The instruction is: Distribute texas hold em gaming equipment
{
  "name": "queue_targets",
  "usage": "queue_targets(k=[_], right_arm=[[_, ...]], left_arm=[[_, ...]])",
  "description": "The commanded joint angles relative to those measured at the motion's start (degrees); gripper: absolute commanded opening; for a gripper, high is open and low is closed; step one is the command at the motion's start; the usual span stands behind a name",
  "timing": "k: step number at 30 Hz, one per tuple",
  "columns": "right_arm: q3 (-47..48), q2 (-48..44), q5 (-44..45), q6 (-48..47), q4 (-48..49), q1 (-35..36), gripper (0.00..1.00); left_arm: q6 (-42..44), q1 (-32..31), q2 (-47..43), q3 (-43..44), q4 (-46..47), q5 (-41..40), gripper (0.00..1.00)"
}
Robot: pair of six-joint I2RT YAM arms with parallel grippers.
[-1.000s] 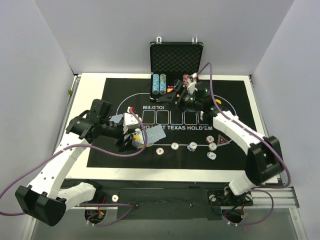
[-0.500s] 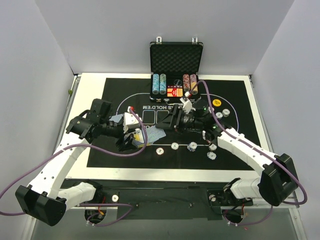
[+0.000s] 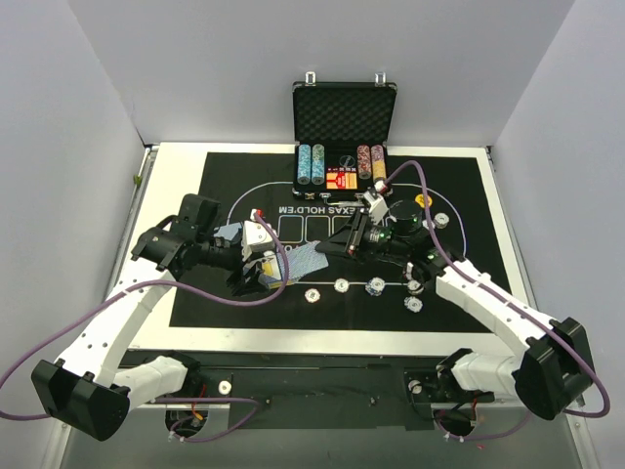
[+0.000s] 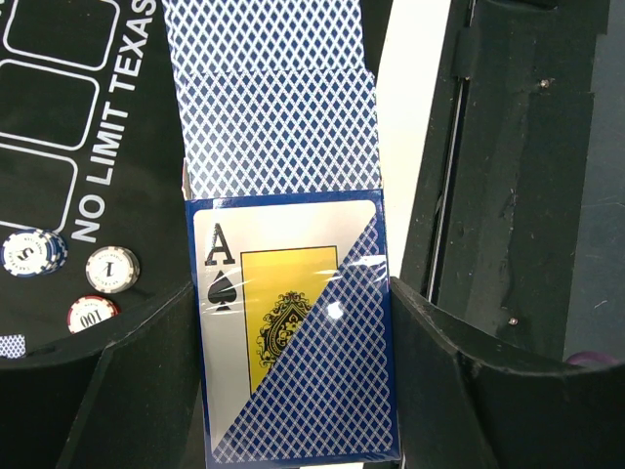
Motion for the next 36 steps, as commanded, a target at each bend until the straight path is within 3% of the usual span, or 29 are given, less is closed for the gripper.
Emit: queue_targets(k=[1, 7, 21, 30, 36], right_arm=[[-1.03, -3.42, -1.16, 0.42, 1.57, -1.57, 0.07], [-1.04, -4.56, -1.51, -1.42, -1.06, -2.36, 0.00], [-0.60, -5.71, -3.09, 0.24, 0.60, -8.60, 0.00], [-2.53, -6.06, -5.55, 8.32, 12.88, -10.53, 0.00], [-1.74, -5.97, -5.91, 9.82, 13.87, -12.37, 0.00]], left_arm=[[0.85, 0.22, 0.06, 0.42, 3.21, 1.72, 0.04], [0.76, 0.22, 0.15, 0.51, 3.39, 1.81, 0.03], [0.50, 0.13, -0.02, 0.33, 3.12, 2.07, 0.03], [0.32, 0.13, -0.46, -0.11, 3.39, 2.34, 0.03], [0.32, 0.13, -0.55, -0.11, 3.30, 2.60, 0.03]])
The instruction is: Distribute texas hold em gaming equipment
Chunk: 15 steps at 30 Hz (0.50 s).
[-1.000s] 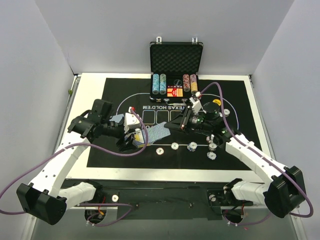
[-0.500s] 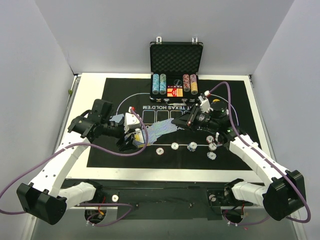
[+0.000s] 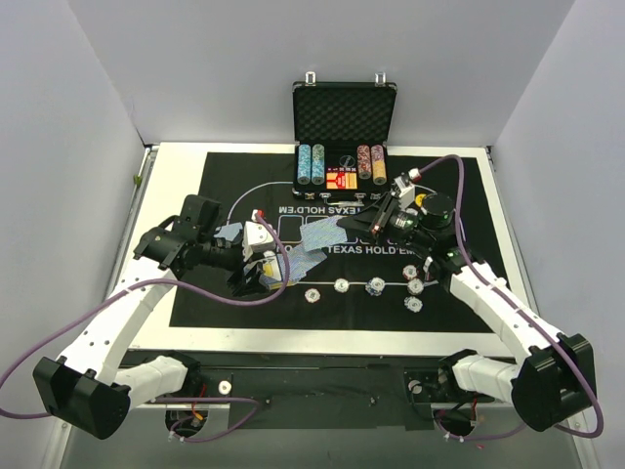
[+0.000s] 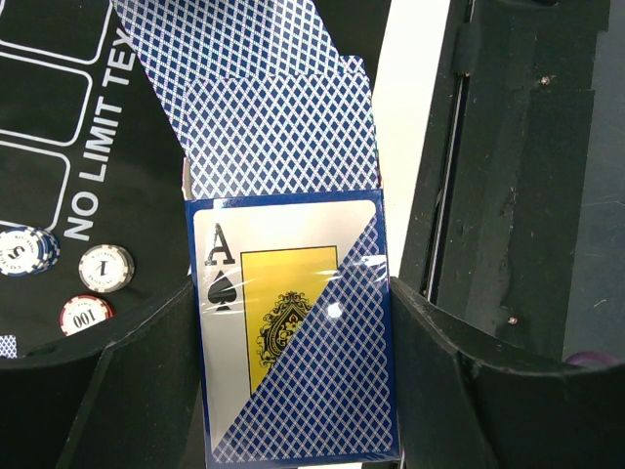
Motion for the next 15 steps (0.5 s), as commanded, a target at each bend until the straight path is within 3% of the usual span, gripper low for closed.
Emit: queue_targets(k=[1, 7, 11, 15], right_arm=[[1.30, -1.75, -1.76, 1.76, 4.85, -1.69, 0.00], [4.91, 1.31, 2.28, -8.61, -9.73, -8.62, 0.00], [3.85, 5.54, 6.15, -11.60, -12.73, -18.19, 0.00], [4.20, 11.51, 10.98, -15.99, -14.14, -22.17, 0.00]], left_arm=[[0.32, 0.13, -0.99, 0.64, 2.69, 2.66, 0.03], [0.32, 0.13, -1.16, 0.90, 2.51, 2.84, 0.03], [0.24, 0.13, -1.25, 1.34, 2.42, 3.02, 0.03], [0.32, 0.13, -1.25, 1.25, 2.51, 3.10, 0.03]])
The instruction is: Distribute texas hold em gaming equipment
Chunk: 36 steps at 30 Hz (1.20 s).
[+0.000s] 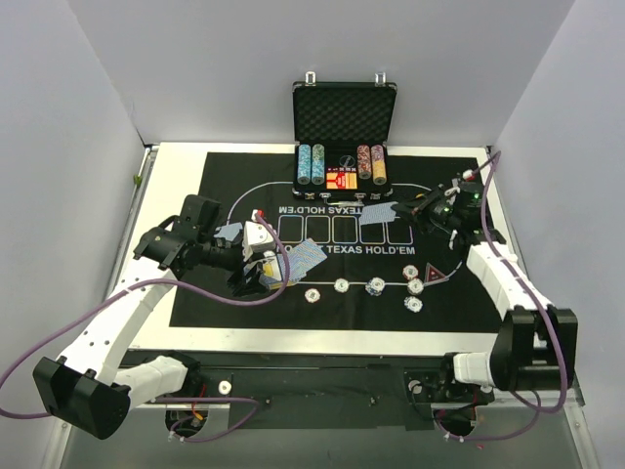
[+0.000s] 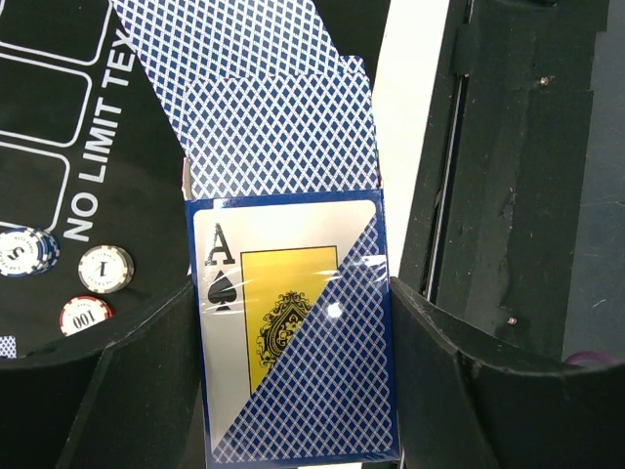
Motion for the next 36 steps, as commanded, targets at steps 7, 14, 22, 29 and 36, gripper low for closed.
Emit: queue_targets(k=[7, 14, 22, 29, 36], right_arm=[[7.37, 18.89, 11.90, -8.03, -0.69, -4.35, 0.00], [15.73, 27.85, 16.10, -11.01, -4.36, -7.53, 0.00], [20.30, 33.13, 19.63, -16.11, -10.52, -7.44, 0.00], [18.99, 33.58, 21.48, -17.79, -13.52, -6.66, 0.02], [18.19, 31.29, 23.85, -18.14, -18.34, -4.72, 0.29]], left_arm=[[0.67, 0.13, -1.25, 1.86, 1.90, 2.87, 0.03], [1.47, 0.04, -1.60, 2.22, 1.11, 2.51, 0.03], [1.64, 0.04, -1.52, 2.22, 1.19, 2.69, 0.03], [1.64, 0.04, -1.78, 2.39, 0.93, 2.51, 0.03], [1.20, 0.04, -2.13, 2.57, 1.02, 2.60, 0.03]])
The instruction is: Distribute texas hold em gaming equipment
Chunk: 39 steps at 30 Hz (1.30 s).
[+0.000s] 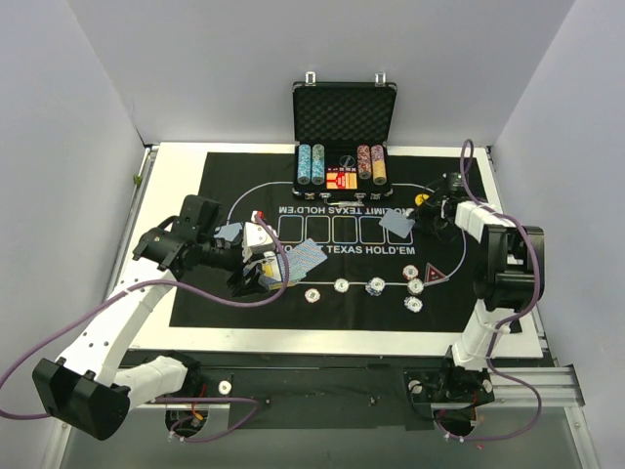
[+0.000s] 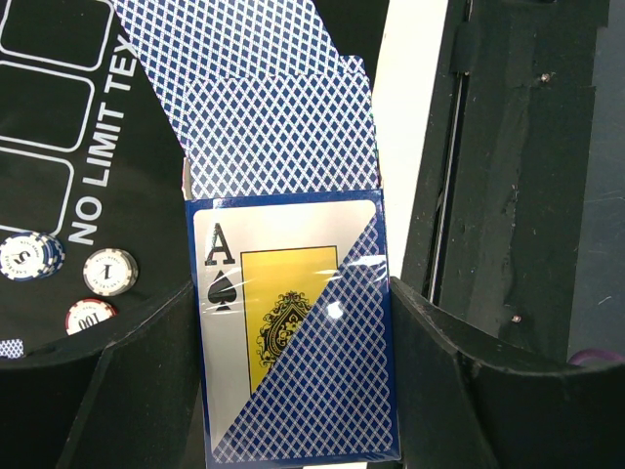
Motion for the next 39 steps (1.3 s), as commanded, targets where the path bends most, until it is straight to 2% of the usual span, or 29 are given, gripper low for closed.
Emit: queue_targets(k=[1, 4, 6, 9, 11, 14, 18, 20, 24, 32, 36, 39], right_arm=[[-0.49, -3.78, 3.13, -1.70, -5.95, 1.68, 0.31], [-1.20, -8.00, 8.82, -1.88, -9.56, 2.82, 0.44], [-2.59, -12.92, 11.38, -1.79, -11.76, 2.92, 0.45], [-5.41, -24.23, 9.47, -1.79, -11.51, 6.42, 0.47], [-6.73, -29.51, 3.95, -1.88, -10.80, 9.14, 0.48], [-9.27, -36.11, -9.29, -0.31, -8.00, 13.28, 0.50], [-13.59, -41.05, -19.33, 4.79, -0.88, 19.78, 0.55], [-14.82, -42.37, -21.20, 6.47, 1.66, 24.95, 0.55], [-14.03, -41.77, -20.77, 5.07, 0.28, 33.13, 0.55], [-12.45, -36.76, -19.28, 7.08, 4.75, 39.56, 0.55], [-12.19, -34.56, -19.28, 9.72, 7.91, 40.71, 0.49], [-13.15, -34.21, -18.67, 10.60, 9.41, 40.62, 0.38]], left_arm=[[0.13, 0.04, -1.87, 2.48, 1.15, 2.25, 0.03], [0.22, 0.04, -2.22, 2.31, 0.97, 2.07, 0.03], [0.31, 0.04, -2.31, 1.96, 0.89, 2.07, 0.03], [0.31, 0.04, -2.40, 1.52, 0.97, 2.16, 0.03], [0.40, 0.04, -2.40, 1.52, 0.97, 2.07, 0.03], [0.75, -0.05, -2.22, 1.43, 0.80, 2.16, 0.03], [1.10, -0.22, -1.96, 1.34, 0.71, 1.81, 0.03], [1.36, -0.22, -1.87, 1.08, 0.80, 1.81, 0.03], [1.36, -0.40, -1.52, 1.16, 0.89, 1.81, 0.03], [1.54, -0.75, -1.08, 1.52, 0.36, 1.37, 0.03], [1.63, -0.84, -1.08, 1.43, 0.45, 1.19, 0.03], [2.06, -0.84, -1.08, 1.25, 0.27, 1.11, 0.03]])
